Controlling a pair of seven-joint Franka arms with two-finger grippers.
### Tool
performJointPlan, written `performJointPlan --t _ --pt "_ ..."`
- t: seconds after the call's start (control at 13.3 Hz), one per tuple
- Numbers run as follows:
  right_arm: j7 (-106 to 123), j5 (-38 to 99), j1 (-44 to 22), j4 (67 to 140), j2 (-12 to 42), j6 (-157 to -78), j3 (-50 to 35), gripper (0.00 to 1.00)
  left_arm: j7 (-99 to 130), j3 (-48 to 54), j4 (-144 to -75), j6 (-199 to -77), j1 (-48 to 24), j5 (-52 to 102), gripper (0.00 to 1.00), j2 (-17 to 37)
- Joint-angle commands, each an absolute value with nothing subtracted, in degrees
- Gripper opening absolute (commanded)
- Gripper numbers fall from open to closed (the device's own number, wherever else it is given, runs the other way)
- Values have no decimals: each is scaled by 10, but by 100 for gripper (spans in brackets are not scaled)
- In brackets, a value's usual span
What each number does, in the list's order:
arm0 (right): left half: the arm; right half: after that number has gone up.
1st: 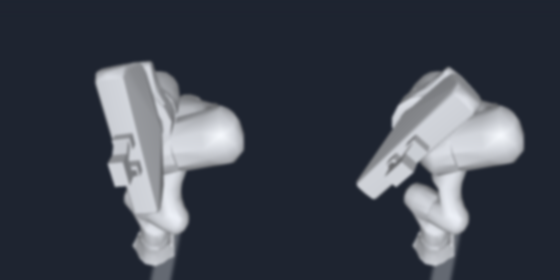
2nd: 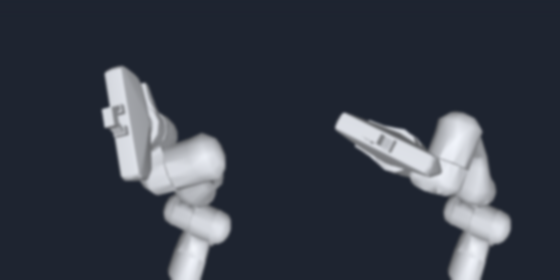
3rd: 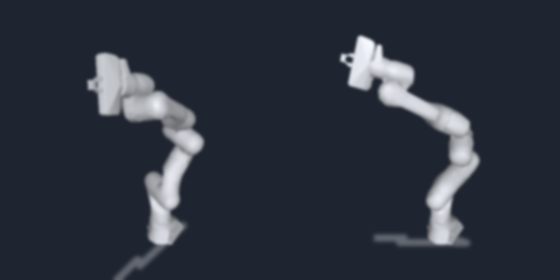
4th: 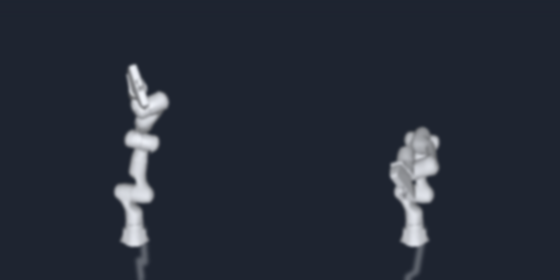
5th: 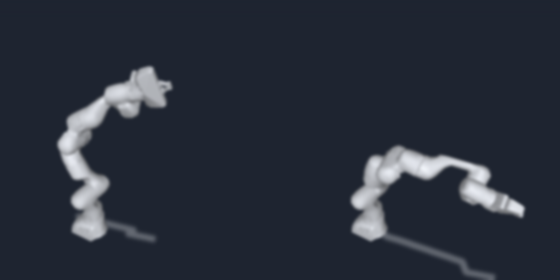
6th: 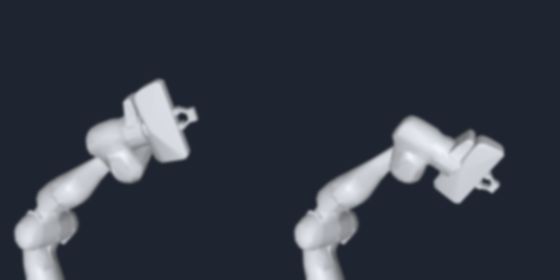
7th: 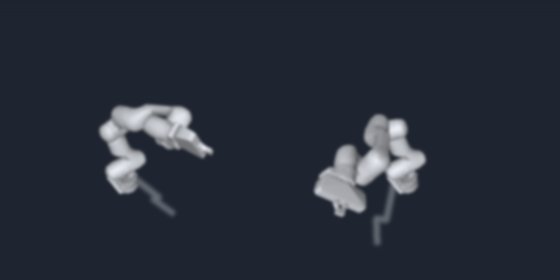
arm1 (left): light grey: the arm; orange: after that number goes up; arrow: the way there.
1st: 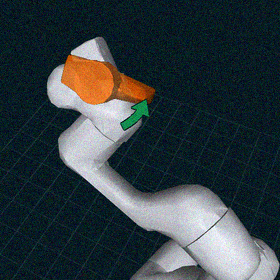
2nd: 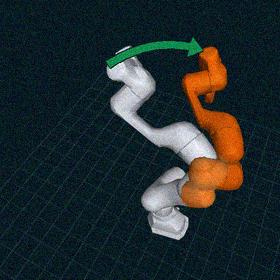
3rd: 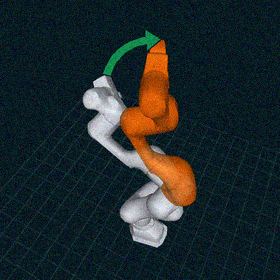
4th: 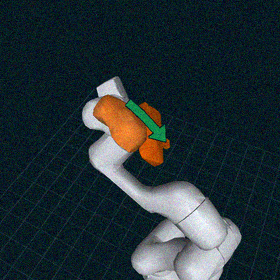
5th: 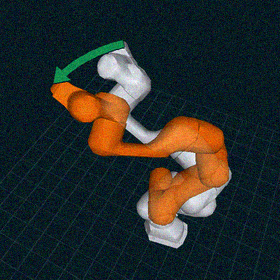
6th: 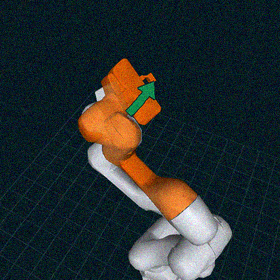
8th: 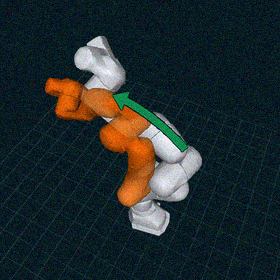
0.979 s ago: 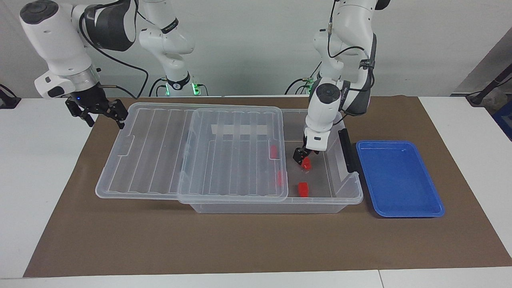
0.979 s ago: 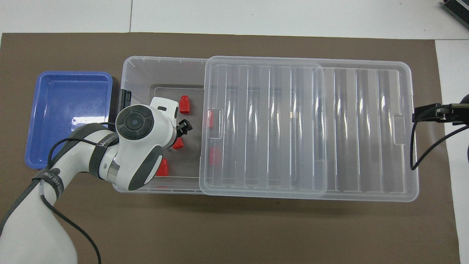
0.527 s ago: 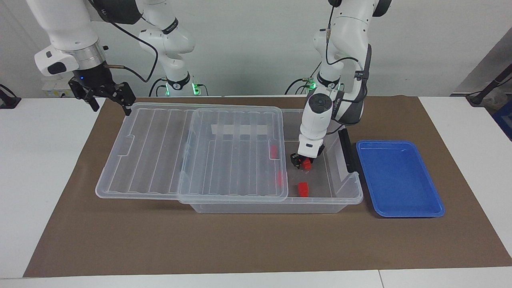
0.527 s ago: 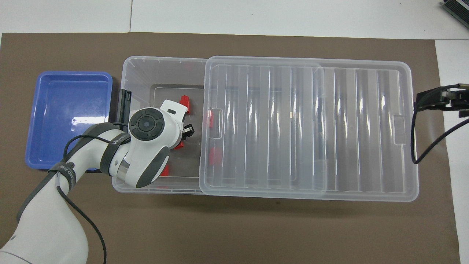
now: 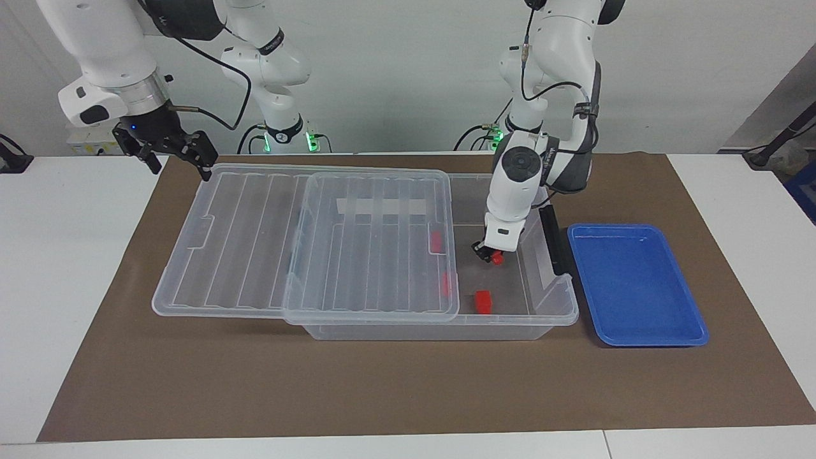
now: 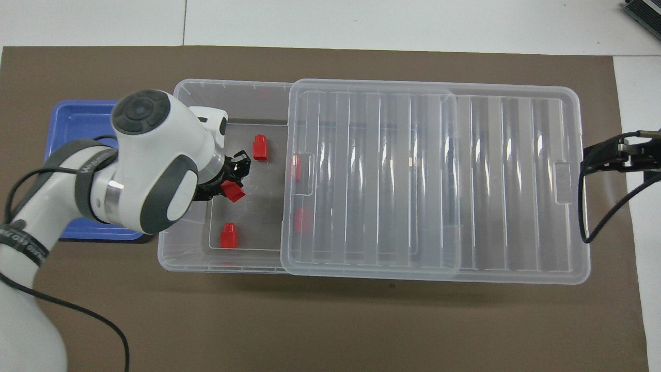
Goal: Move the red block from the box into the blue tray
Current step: 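Carry the red block with the left gripper over the blue tray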
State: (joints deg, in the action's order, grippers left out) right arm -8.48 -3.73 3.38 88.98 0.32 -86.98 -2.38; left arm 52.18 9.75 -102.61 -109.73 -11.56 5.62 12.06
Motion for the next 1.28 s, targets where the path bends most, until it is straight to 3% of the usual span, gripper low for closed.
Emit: performJointPlan --t 0.0,0.08,0.15,0.23,0.3,0.38,0.6,0.83,0.98,1.21 --pt "-93 -36 37 922 -19 -875 -26 100 525 95 -991 -1028 -69 131 0 87" --pt "-92 -35 37 925 -20 -882 -26 100 524 96 -991 -1027 -35 184 0 75" --pt "-87 -35 40 927 -20 -908 -25 89 524 96 -991 -1027 -13 215 0 67" --pt "-86 -35 45 935 -20 -931 -25 59 524 96 -992 -1024 4 228 0 58" --pt "-86 -35 49 945 -21 -946 -25 15 521 96 -991 -1013 14 229 0 49" --pt "-86 -35 55 959 -26 -963 -25 0 514 95 -990 -992 28 221 0 41" --pt "-74 -35 81 1036 -47 -1049 -22 0 396 90 -969 -921 83 178 0 12" --pt "-72 -35 112 1091 -48 -1122 -19 0 194 86 -927 -884 117 38 0 17" --pt "-71 -36 133 1119 -40 -1158 -19 0 59 85 -970 -938 120 -14 0 10" --pt "-73 -36 145 1166 -37 -1203 -19 0 47 86 -1078 -1061 115 -15 0 0"
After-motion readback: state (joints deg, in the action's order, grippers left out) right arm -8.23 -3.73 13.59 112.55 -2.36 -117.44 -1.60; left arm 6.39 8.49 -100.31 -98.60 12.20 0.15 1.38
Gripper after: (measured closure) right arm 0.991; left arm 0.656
